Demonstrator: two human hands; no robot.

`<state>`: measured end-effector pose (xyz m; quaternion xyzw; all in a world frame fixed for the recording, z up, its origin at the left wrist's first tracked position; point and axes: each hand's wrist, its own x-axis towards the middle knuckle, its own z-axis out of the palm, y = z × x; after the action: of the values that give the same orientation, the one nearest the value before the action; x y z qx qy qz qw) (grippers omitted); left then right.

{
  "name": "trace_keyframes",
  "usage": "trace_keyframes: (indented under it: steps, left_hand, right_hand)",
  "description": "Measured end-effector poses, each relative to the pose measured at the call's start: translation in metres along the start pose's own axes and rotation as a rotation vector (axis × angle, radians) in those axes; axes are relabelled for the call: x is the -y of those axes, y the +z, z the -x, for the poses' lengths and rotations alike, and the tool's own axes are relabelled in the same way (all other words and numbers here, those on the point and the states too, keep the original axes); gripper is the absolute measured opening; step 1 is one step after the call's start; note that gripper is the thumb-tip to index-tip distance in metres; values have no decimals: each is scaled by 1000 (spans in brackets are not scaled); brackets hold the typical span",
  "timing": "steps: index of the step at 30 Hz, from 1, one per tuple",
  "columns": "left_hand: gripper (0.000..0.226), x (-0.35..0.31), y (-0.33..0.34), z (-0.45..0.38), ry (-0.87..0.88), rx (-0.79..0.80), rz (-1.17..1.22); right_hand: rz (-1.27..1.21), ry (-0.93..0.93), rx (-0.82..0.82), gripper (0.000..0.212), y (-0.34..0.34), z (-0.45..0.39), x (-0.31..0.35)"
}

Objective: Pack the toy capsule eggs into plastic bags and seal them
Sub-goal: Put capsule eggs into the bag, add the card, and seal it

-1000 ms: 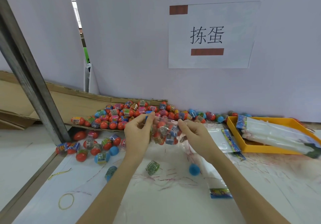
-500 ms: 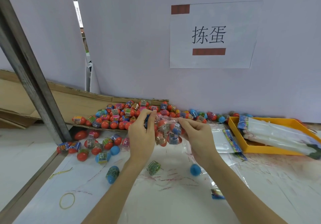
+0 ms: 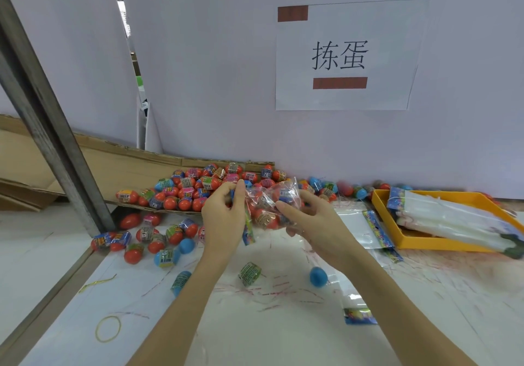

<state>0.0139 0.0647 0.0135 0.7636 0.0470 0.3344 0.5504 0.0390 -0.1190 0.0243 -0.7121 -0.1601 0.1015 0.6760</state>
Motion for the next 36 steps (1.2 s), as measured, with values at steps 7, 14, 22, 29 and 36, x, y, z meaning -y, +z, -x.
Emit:
trace_keyframes:
  steps: [7, 14, 22, 29, 36]
  left_hand:
    - [40, -9, -1, 1, -259, 443, 251]
    - [21, -7, -2, 2, -310, 349, 401]
    - [20, -13, -6, 2, -170, 360, 397]
    - [43, -12, -5, 6, -40, 431, 230]
    - [54, -2, -7, -7, -300, 286, 177]
  right_hand:
    - [59, -40, 47, 30, -16, 3, 0]
    - [176, -91, -30, 59, -15, -1, -7]
    - [77, -155, -54, 45, -15, -2, -4]
    - [11, -157, -97, 35, -23, 0, -2]
    - [2, -54, 126, 23, -20, 1, -1]
